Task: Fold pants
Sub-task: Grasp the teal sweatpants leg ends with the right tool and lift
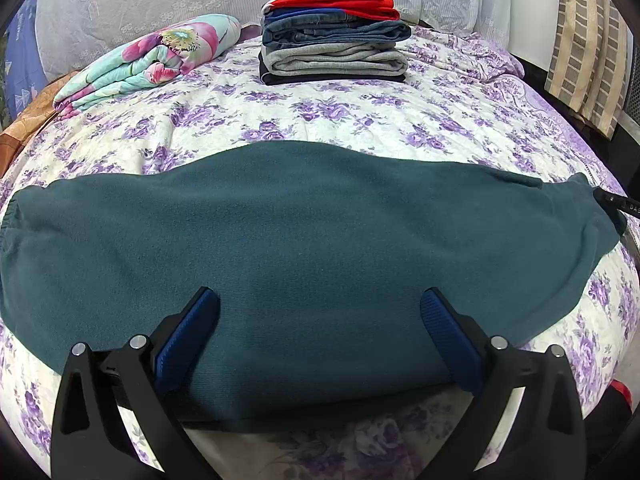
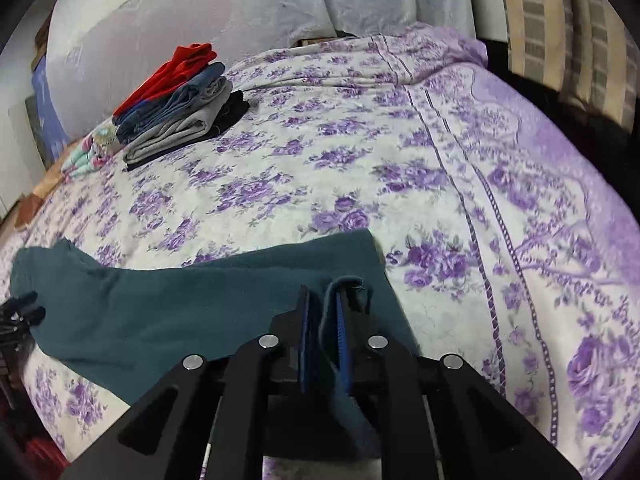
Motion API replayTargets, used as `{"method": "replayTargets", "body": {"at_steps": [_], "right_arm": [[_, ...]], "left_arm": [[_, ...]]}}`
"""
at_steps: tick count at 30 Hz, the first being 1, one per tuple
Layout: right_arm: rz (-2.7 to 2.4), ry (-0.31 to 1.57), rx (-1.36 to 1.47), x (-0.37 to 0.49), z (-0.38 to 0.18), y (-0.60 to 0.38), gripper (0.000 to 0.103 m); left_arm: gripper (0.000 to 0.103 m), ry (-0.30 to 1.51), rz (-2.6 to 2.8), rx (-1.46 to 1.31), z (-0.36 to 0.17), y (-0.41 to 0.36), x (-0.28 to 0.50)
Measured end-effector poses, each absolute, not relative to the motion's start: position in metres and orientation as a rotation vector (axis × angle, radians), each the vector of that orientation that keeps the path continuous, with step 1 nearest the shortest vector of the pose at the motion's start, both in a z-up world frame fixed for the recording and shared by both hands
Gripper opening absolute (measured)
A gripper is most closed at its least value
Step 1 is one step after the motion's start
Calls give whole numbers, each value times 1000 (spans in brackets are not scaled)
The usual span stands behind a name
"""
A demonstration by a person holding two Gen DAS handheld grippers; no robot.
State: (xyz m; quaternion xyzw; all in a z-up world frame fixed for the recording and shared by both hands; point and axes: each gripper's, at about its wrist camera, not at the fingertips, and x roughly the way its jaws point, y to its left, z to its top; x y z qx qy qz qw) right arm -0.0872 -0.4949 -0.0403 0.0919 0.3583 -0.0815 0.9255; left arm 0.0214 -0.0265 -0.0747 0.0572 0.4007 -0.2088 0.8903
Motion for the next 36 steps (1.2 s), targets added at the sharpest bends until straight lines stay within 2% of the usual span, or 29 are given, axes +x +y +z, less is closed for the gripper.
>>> {"method": "replayTargets", "body": {"at_steps": [2,7,12,13,15,18,19,20,22,24,27,29,30,34,36], "right_arm": [[-182,675,175,-93,-28,-494,4],[-208,610,176,-82,1,-511,4],[-280,818,199,-53,-46,-532,4],[-278,806,243,-57,-46,-538,2],[-325,719,278,-77,-28,-543,8],[-311,645,189,-102,-4,-517,10],[-282,650,163,-105,-2,-507,15],[-231,671,123,-108,-5,-488,34],[-149,742,65,-106,-24,-458,56],[-149,814,37,-99,-51,-447,63],[-210,738,87,-112,-41,-449,69],[-174,653,240,-131,-28,-455,89],[-126,645,318,-138,-27,-458,92],[-22,714,552,-153,-43,-463,93],[-8,689,627,-157,-53,-467,93]], "left_arm": [[99,832,-433,120,-75,-27,21],[99,831,-432,117,-75,-26,21],[99,831,-432,118,-75,-26,21],[99,830,-432,120,-75,-26,21],[99,830,-432,119,-75,-26,21],[99,830,-434,113,-75,-25,21],[99,829,-434,111,-75,-25,21],[99,829,-434,109,-75,-25,21],[99,828,-434,106,-75,-25,21],[99,828,-433,106,-75,-25,21],[99,826,-429,111,-75,-25,20],[99,823,-426,113,-75,-25,19],[99,823,-425,112,-75,-25,19],[99,822,-429,103,-75,-24,18],[99,820,-430,99,-75,-23,18]]}}
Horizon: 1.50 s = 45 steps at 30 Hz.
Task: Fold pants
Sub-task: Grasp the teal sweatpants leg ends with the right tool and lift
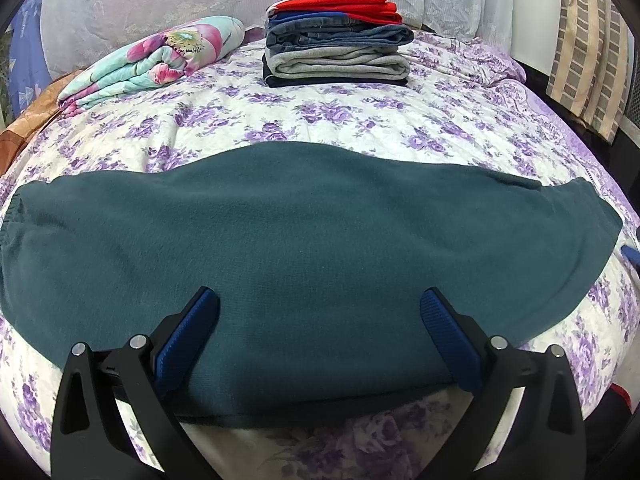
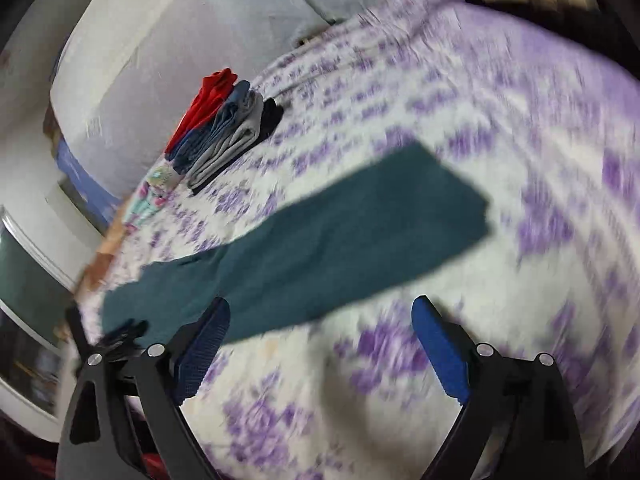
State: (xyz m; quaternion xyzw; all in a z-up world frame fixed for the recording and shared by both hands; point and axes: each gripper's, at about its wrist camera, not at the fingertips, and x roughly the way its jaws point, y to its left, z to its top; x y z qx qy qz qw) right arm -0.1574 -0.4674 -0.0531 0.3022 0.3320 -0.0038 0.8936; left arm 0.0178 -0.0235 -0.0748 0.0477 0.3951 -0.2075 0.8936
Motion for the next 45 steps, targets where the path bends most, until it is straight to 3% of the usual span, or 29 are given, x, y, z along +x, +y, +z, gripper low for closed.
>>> {"method": "replayTargets", "body": {"at_steps": [8,15,21,25,28,32,45], "right_arm": [[-56,596,739,-136,-61,-484,97],[-133,607,581,-125,-60,-467,100],[-134,612,584,-129,-60,-467,100],[-134,601,578,-131,-61,-466,100],[-128,584,588,-132,-61,-466,100],[-130,573,586,-134,-61,-465,100],[-141,591,566,-134,-62,-461,100]], "left_arm": [[99,807,-426,96,-75,-24,14],[99,817,-358,142,-70,-32,17],[99,651,-306,209,-29,-63,5],[99,718,-410,172,-32,-94,7],[99,860,-439,184,-67,-121,16],[99,893,-436,147,-69,-116,25],[99,779,-356,243,-60,-124,7]]}}
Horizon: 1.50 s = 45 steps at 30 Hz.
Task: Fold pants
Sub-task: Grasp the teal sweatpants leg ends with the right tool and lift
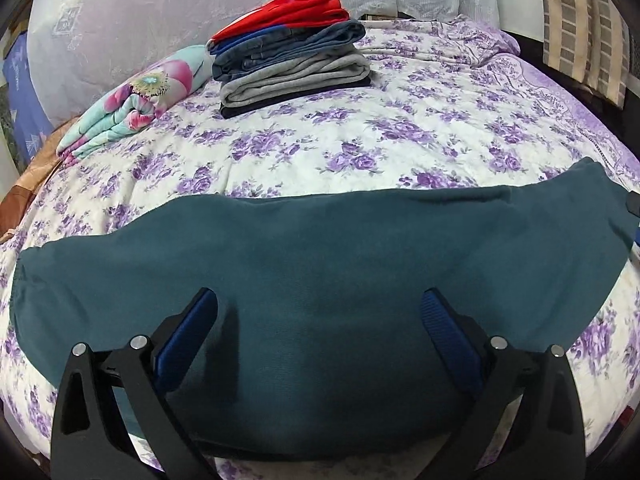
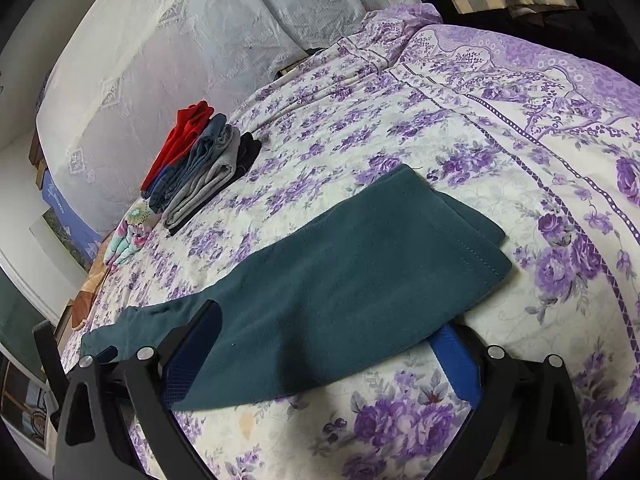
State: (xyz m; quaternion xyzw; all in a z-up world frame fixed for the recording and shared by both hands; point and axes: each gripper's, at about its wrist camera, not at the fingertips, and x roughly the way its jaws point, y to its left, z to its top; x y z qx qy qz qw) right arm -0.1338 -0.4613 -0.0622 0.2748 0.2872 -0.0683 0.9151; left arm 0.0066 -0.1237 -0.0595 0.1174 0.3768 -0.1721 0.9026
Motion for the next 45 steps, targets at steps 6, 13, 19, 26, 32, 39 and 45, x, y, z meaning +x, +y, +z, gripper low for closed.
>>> {"method": "replayTargets", "body": {"at_steps": [6,13,19,26,32,39,45], "right_arm": [[-148,593,566,-132,-62,-461,100],[-190,611,600,-126,-60,-461,100],[-184,585,629,-124,-61,-464,100],[-160,541,636,-129,-61,-465,99],[-157,518,650,-133,-62,-466,86],[-86,547,721,-127,-70,-470,26],[-94,544,697,-126,-65,-464,14]], "left_arm": [[99,844,-397,156,-63,-116,15],[99,850,-403,148,-66,-114,16],[99,856,-406,143,-67,-115,17],[99,856,-407,142,-67,-114,17],[99,857,-408,141,-67,-114,17],[99,855,-414,135,-67,-113,16],[99,847,-417,130,-66,-110,13]]}}
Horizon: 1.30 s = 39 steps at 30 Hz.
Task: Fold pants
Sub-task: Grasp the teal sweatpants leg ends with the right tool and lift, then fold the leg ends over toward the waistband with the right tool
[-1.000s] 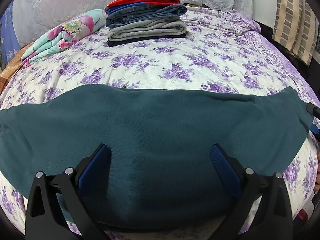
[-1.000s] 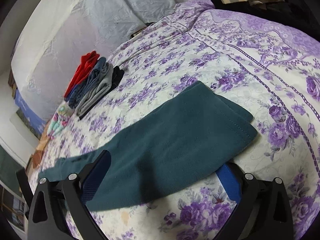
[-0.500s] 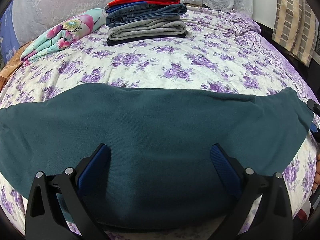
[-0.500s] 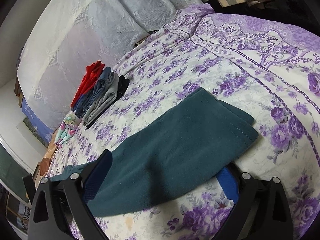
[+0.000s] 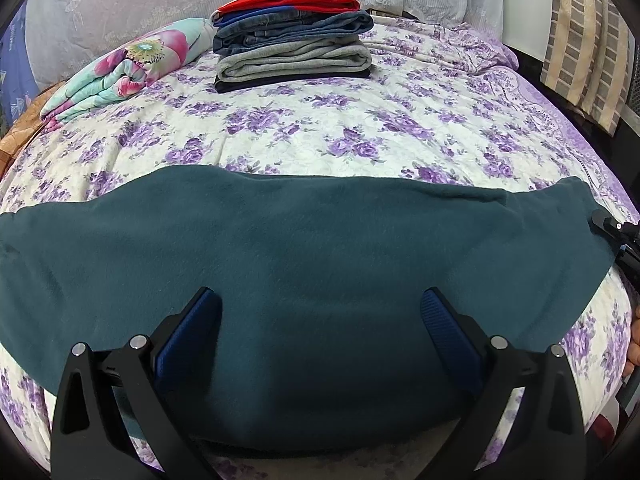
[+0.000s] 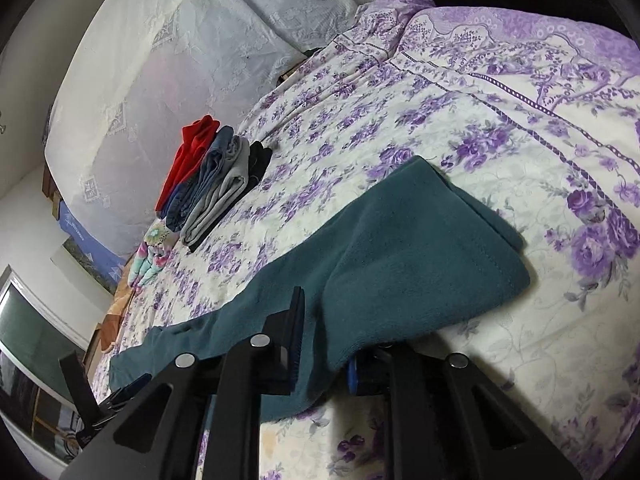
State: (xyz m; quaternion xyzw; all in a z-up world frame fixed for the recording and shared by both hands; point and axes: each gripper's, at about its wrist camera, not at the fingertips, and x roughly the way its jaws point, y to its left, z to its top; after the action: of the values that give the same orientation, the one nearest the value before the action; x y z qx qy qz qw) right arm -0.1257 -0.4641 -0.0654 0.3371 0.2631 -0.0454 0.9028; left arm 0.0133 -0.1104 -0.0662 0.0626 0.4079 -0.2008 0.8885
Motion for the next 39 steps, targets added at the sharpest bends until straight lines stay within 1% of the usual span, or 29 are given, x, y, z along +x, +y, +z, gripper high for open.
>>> {"method": "replayTargets", "body": {"at_steps": [1,4,7,10,13,15,16,17,18,20,23,25,27,29,31,34,35,36,39], "right_arm": [[-98,537,693,-126,-63,-463,8],[-98,507,580,-125,-42,-442,7],[-23,508,326,-108,-9,-378,7],[118,545,171,-86,3,-314,7],[307,636,37,-53,-6,-234,7],[372,740,-87,-38,-23,-190,12],[395,769,-132,-35,-29,-176,31],[402,778,-188,-38,-36,-162,55],[396,755,-208,-44,-36,-158,60],[430,718,-180,-57,-27,-164,62],[436,658,-54,-66,-4,-194,62],[380,625,22,-59,3,-214,65],[302,660,113,-41,-6,-235,67],[345,745,190,-25,-28,-235,67],[395,756,153,-27,-37,-217,67],[496,686,-166,-48,-39,-148,67],[529,691,-225,-54,-42,-134,69],[579,708,-263,-56,-45,-121,70],[616,718,-236,-59,-45,-118,68]], "left_arm": [[99,845,-419,129,-66,-109,12],[99,832,-411,132,-63,-105,10],[99,808,-394,128,-54,-86,6],[99,757,-284,68,-37,-29,4],[99,758,-168,15,-32,26,5],[99,785,-103,-40,-33,65,6],[99,796,-75,-78,-35,86,5],[99,802,-58,-101,-37,99,5],[99,808,-37,-122,-38,113,4],[99,821,-2,-163,-41,136,5],[99,866,18,-223,-51,160,16],[99,890,13,-277,-58,172,26],[99,885,18,-302,-59,179,32],[99,879,17,-336,-59,186,38],[99,882,27,-368,-62,191,46],[99,881,51,-400,-67,196,65],[99,880,54,-402,-66,196,71],[99,878,46,-408,-65,195,75],[99,877,-26,-463,-63,193,86]]}}
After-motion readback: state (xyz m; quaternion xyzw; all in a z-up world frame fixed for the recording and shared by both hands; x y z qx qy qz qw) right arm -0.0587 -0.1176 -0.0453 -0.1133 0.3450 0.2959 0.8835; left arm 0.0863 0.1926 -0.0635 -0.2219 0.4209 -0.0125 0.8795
